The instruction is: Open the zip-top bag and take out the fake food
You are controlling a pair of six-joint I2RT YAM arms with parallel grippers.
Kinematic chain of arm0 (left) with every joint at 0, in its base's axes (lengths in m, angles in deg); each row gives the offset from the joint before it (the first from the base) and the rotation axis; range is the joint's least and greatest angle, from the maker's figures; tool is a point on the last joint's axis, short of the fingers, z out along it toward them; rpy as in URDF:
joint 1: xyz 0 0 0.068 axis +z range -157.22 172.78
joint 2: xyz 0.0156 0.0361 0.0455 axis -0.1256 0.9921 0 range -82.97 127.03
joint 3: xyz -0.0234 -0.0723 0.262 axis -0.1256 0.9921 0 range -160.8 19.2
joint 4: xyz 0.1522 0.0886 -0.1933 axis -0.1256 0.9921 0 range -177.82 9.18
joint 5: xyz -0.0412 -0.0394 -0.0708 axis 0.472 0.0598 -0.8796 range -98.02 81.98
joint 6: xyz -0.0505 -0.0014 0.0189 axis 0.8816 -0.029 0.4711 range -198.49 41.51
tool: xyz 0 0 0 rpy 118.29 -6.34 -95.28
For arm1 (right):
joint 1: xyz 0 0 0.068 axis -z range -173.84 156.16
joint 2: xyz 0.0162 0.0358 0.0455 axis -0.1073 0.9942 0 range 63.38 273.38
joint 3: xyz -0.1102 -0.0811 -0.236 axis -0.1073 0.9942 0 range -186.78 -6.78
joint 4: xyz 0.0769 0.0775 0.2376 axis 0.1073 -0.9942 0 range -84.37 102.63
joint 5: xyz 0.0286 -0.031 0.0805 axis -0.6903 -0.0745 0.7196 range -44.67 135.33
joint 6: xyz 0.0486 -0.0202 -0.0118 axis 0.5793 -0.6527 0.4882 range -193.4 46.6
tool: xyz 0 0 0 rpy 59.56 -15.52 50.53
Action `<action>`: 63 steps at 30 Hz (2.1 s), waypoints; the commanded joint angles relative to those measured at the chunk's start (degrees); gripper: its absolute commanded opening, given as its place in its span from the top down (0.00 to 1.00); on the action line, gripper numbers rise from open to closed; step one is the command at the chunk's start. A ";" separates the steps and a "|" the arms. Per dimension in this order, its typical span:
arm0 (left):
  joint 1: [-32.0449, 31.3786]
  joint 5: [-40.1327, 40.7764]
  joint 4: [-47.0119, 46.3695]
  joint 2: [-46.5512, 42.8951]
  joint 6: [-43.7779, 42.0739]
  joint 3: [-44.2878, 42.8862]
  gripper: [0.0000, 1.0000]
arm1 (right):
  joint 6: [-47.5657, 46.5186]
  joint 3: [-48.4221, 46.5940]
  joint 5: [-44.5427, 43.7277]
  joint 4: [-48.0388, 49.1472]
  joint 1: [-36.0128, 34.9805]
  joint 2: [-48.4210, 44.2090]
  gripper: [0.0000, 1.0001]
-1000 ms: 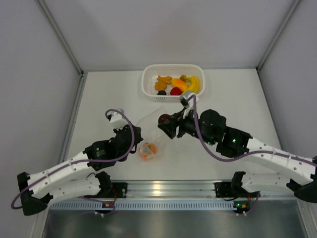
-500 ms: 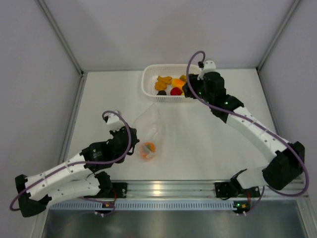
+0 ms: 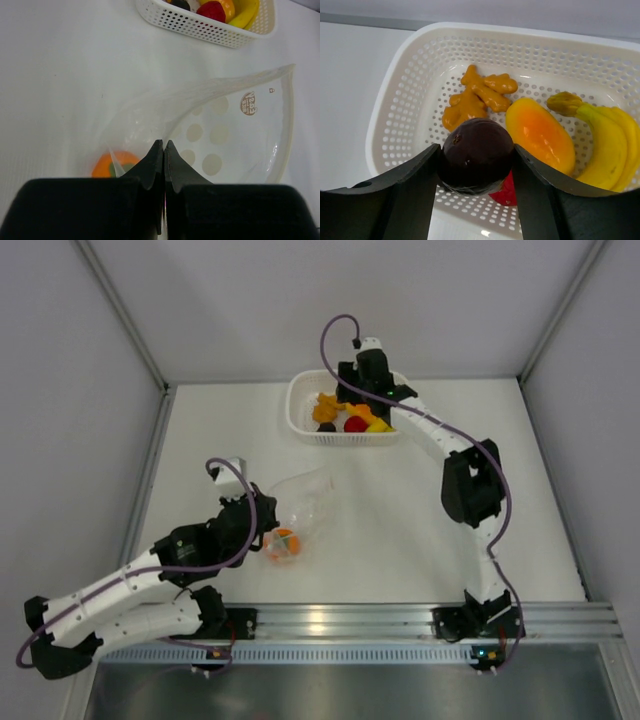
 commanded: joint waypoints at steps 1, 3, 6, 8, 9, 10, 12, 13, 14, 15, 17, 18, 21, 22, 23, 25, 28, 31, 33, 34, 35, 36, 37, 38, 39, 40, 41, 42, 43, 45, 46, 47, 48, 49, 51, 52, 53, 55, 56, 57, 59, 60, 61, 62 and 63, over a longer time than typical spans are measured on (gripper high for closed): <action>0.22 -0.96 0.01 -1.86 -1.83 -2.66 1.00 | -2.09 -6.44 1.43 0.20 0.13 4.61 0.41; 0.22 -1.83 0.01 -2.30 -1.92 -3.10 1.00 | -2.71 -9.00 0.99 0.20 -0.05 6.29 0.40; 0.22 -2.63 0.01 -2.13 -2.18 -3.72 1.00 | -4.11 -10.58 1.24 0.90 0.04 8.41 0.26; 0.22 -2.72 0.01 -2.04 -2.45 -3.81 1.00 | -4.73 -11.20 1.25 0.56 -0.05 8.85 0.14; 0.22 -2.63 0.01 -2.04 -2.45 -3.81 1.00 | -4.91 -11.29 1.16 0.21 -0.05 8.59 0.09; 0.22 -2.37 0.01 -2.13 -2.54 -3.72 1.00 | -5.17 -11.03 1.16 0.03 0.04 7.54 0.01; 0.22 -2.28 0.01 -2.13 -2.54 -3.72 1.00 | -5.17 -8.84 1.08 0.55 -0.05 5.61 0.01; 0.22 -2.10 0.01 -2.13 -2.54 -3.72 1.00 | -5.35 -7.78 0.99 1.08 0.04 2.99 0.01; 0.22 -2.10 0.01 -2.04 -2.45 -3.81 1.00 | -5.35 -5.51 0.73 1.69 0.12 1.57 0.01; 0.22 -2.02 0.01 -2.04 -2.45 -3.89 1.00 | -5.26 -4.27 0.98 2.13 0.12 -1.49 0.00; 0.22 -1.93 -0.08 -1.69 -2.19 -4.16 1.00 | -4.30 0.63 1.86 4.76 0.39 -4.58 0.01; 0.22 -1.93 0.01 -1.34 -2.10 -4.24 1.00 | -3.60 2.06 3.61 5.56 0.56 -7.47 0.01; 0.22 -1.93 -0.17 -0.46 -1.75 -4.77 1.00 | -0.97 6.46 15.16 7.76 2.23 -11.26 0.01; 0.22 -1.93 -0.17 -0.28 -1.40 -5.03 1.00 | 1.31 6.73 17.05 7.50 3.54 -11.71 0.01; 0.22 -1.67 -0.17 0.24 -1.05 -5.12 1.00 | 2.37 6.56 18.20 5.50 4.07 -12.15 0.00; 0.22 -0.96 -0.17 0.60 0.35 -5.12 1.00 | 3.43 6.99 19.88 3.82 4.69 -14.25 0.00; 0.22 0.35 -0.17 1.30 2.46 -5.12 0.99 | 6.68 12.68 21.20 3.37 4.69 -18.74 0.01; 0.22 1.06 -0.17 1.57 3.88 -5.48 0.98 | 8.10 17.95 24.01 1.00 4.61 -23.83 0.08; 0.22 2.02 -0.08 1.74 4.32 -5.83 0.98 | 8.97 21.48 26.12 1.08 4.26 -28.56 0.16; 0.22 2.20 -0.08 1.74 4.49 -6.00 0.98 | 9.24 24.89 26.21 0.91 3.91 -30.25 0.18; 0.22 2.47 -0.08 1.83 4.49 -6.09 0.99 | 9.33 26.40 26.91 0.82 3.73 -32.00 0.20; 0.22 2.73 -0.08 2.00 4.49 -6.35 1.00 | 9.41 27.98 27.09 0.30 2.95 -35.15 0.25; 0.22 3.25 -0.08 2.18 4.84 -6.44 1.00 | 9.76 30.52 27.00 -0.06 2.42 -36.84 0.28; 0.22 3.52 0.01 2.27 5.19 -6.44 1.00 | 9.85 31.77 27.44 0.03 1.80 -38.25 0.30; 0.22 3.78 0.01 2.36 5.72 -6.18 1.00 | 9.86 32.91 27.35 -0.15 0.14 -41.05 0.35; 0.22 4.48 0.01 2.36 7.29 -5.92 1.00 | 9.94 34.66 26.92 -0.24 -0.83 -42.38 0.35; 0.22 4.75 0.01 2.36 8.18 -5.57 1.00 | 9.94 35.38 26.13 -0.15 -2.06 -43.61 0.36; 0.22 5.28 -0.08 2.27 9.14 -4.87 1.00 | 10.03 36.08 25.25 -0.24 -4.51 -45.71 0.37; 0.22 6.15 -0.08 2.01 11.15 -4.43 1.00 | 9.94 36.69 24.20 -1.19 -5.93 -46.51 0.37; 0.22 6.95 -0.08 1.57 13.36 -3.02 1.00 | 10.47 37.66 20.51 -1.20 -10.74 -48.88 0.38; 0.22 7.12 -0.08 1.30 15.20 -2.49 1.00 | 10.91 38.63 19.11 -1.20 -12.43 -49.59 0.39; 0.22 7.65 0.01 0.87 16.00 -2.05 1.00 | 11.34 39.24 15.96 -0.77 -14.18 -50.21 0.41; 0.22 7.91 -0.08 0.69 16.62 -1.35 1.00 | 12.05 39.77 14.19 -0.50 -17.77 -51.08 0.43; 0.22 8.18 -0.08 0.42 17.58 -1.08 1.00 | 12.49 40.30 12.60 -0.41 -19.46 -51.27 0.43; 0.22 8.62 -0.16 0.07 18.55 -0.12 1.00 | 13.97 40.74 7.42 0.20 -24.36 -51.44 0.45; 0.22 8.71 0.01 0.07 19.51 0.06 1.00 | 14.16 41.09 6.53 0.64 -25.70 -51.18 0.45; 0.13 8.71 0.01 -0.10 19.96 0.58 1.00 | 15.03 41.10 2.35 1.25 -27.19 -50.40 0.45; 0.13 8.53 -0.08 -0.02 21.28 1.11 1.00 | 15.65 40.40 -1.20 1.17 -30.80 -48.99 0.46; 0.13 8.36 -0.17 0.16 21.63 1.81 1.00 | 16.61 40.22 -3.39 1.08 -31.77 -47.42 0.46; 0.13 7.83 -0.08 0.42 22.16 1.99 1.00 | 17.06 39.96 -4.19 1.34 -33.26 -46.53 0.47; 0.13 7.22 0.01 0.68 22.42 2.43 1.00 | 18.37 39.78 -5.68 1.87 -34.32 -44.77 0.47; 0.13 6.43 -0.08 0.86 22.51 2.43 1.00 | 18.90 39.52 -6.48 1.79 -34.85 -43.20 0.47; 0.13 6.08 -0.17 0.86 22.34 2.43 1.00 | 19.34 39.60 -7.09 2.31 -34.94 -42.40 0.47; 0.13 5.81 -0.08 0.77 22.34 2.35 1.00 | 20.13 39.69 -7.97 2.92 -35.03 -41.00 0.48; 0.13 5.55 -0.08 0.60 22.34 2.26 1.00 | 20.49 39.25 -8.33 3.10 -35.21 -40.29 0.48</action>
